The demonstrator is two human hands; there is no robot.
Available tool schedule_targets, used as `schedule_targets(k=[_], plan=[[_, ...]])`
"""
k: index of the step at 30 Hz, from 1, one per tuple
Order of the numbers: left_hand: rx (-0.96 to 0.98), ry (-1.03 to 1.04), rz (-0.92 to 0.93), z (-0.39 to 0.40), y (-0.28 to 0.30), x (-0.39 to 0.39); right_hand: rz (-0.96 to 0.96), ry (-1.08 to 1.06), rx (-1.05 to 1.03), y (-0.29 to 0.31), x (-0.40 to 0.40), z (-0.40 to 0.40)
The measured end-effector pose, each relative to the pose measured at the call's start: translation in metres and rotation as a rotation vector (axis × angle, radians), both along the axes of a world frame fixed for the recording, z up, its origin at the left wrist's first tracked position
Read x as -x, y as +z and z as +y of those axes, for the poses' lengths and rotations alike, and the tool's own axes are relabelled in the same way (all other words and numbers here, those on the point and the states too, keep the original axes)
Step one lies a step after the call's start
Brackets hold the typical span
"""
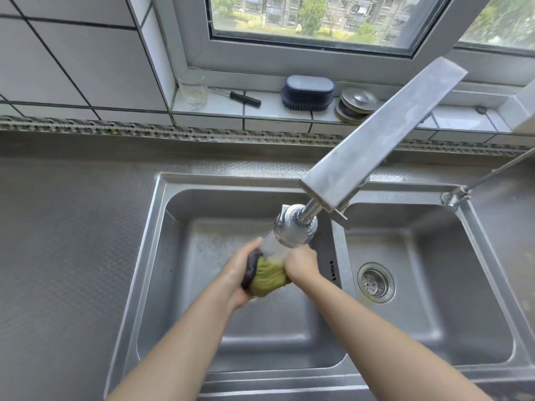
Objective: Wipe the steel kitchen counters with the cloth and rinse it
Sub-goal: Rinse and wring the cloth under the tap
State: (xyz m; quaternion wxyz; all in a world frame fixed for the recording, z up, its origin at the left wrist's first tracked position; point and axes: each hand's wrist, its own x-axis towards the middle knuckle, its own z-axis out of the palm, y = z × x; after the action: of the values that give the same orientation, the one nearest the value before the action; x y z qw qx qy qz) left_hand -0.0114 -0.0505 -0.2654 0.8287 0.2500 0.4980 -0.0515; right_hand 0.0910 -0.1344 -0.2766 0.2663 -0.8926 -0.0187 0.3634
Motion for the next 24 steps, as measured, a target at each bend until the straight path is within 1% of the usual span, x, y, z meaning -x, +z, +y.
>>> schedule_targets(k=[3, 6, 7, 10, 12, 14, 17, 19, 21, 24], plan=[[-0.035, 0.121, 0.070, 0.019, -0.007, 0.015, 0.242, -0.151, -0.181, 0.000, -0.008, -0.009], [-0.187, 0.198, 0.206, 0.022, -0.018, 0.018, 0.437, -0.185, -0.333, 0.009, -0.008, -0.010], [-0.214, 0.203, 0.234, 0.020, -0.021, 0.017, 0.475, -0.190, -0.367, 0.013, -0.006, -0.008], [-0.216, 0.223, 0.255, 0.010, -0.025, 0.005, 0.543, -0.253, -0.503, 0.022, 0.007, -0.003], [-0.228, 0.207, 0.244, 0.001, -0.020, -0.006, 0.552, -0.196, -0.578, 0.029, 0.024, 0.001], [-0.236, 0.176, 0.248, -0.008, -0.015, -0.015, 0.424, -0.110, -0.554, 0.029, 0.040, 0.004], [-0.236, 0.141, 0.263, -0.018, -0.013, -0.022, 0.100, 0.012, -0.437, 0.023, 0.042, 0.001], [-0.278, 0.111, 0.289, -0.027, -0.010, -0.029, -0.037, 0.079, -0.304, 0.018, 0.032, -0.004], [-0.270, 0.118, 0.310, -0.034, -0.007, -0.027, -0.100, 0.060, -0.165, 0.010, 0.021, -0.006], [-0.111, 0.139, 0.171, -0.026, -0.004, -0.018, -0.091, 0.075, -0.039, 0.001, 0.007, -0.001]])
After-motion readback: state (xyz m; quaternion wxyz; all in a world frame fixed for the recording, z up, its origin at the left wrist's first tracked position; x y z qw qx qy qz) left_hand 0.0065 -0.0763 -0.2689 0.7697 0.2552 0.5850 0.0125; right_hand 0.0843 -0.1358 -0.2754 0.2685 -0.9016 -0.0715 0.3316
